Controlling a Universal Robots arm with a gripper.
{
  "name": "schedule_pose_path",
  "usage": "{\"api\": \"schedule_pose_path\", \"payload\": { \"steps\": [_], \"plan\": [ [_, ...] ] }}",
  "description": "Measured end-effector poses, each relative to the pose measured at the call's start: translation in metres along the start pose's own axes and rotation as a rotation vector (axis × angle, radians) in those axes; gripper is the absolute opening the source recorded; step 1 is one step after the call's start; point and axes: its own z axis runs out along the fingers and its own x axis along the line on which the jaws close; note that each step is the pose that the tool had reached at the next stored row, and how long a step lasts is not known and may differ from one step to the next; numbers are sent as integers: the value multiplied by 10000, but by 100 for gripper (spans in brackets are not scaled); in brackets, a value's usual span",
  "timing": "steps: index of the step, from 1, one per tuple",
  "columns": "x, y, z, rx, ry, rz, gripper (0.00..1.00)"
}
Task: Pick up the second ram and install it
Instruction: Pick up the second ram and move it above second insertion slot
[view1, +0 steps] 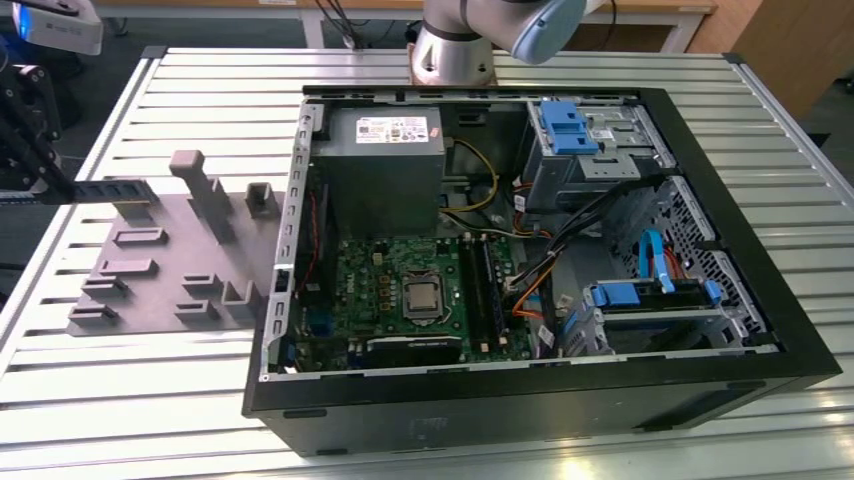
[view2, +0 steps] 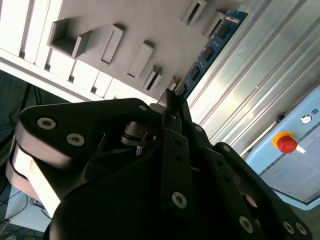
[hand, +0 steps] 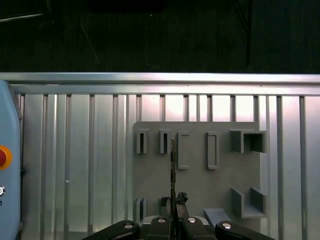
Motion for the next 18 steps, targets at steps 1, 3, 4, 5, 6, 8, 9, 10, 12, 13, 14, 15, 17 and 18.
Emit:
{"api": "schedule_pose_path", "payload": {
  "steps": [1,3,4,5,6,8,9,10,12,13,14,15,17,18],
  "plan": [
    [0,0,-6,1,0,0,14],
    [0,1,-21,0,0,0,14],
    [0,1,-28,0,0,0,14],
    [0,1,-35,0,0,0,14],
    [0,1,-41,1,0,0,14],
    [-1,2,-55,0,0,0,14],
    [-1,2,-62,-1,1,0,14],
    [-1,2,-69,0,0,0,14],
    [-1,2,-83,-1,0,0,14],
    [-1,2,-90,0,0,0,14],
    [-1,3,-97,1,-1,0,14],
    [-1,3,-104,0,0,0,14],
    [-1,3,-119,0,1,0,14],
    [-1,3,-126,1,0,0,14]
  ]
}}
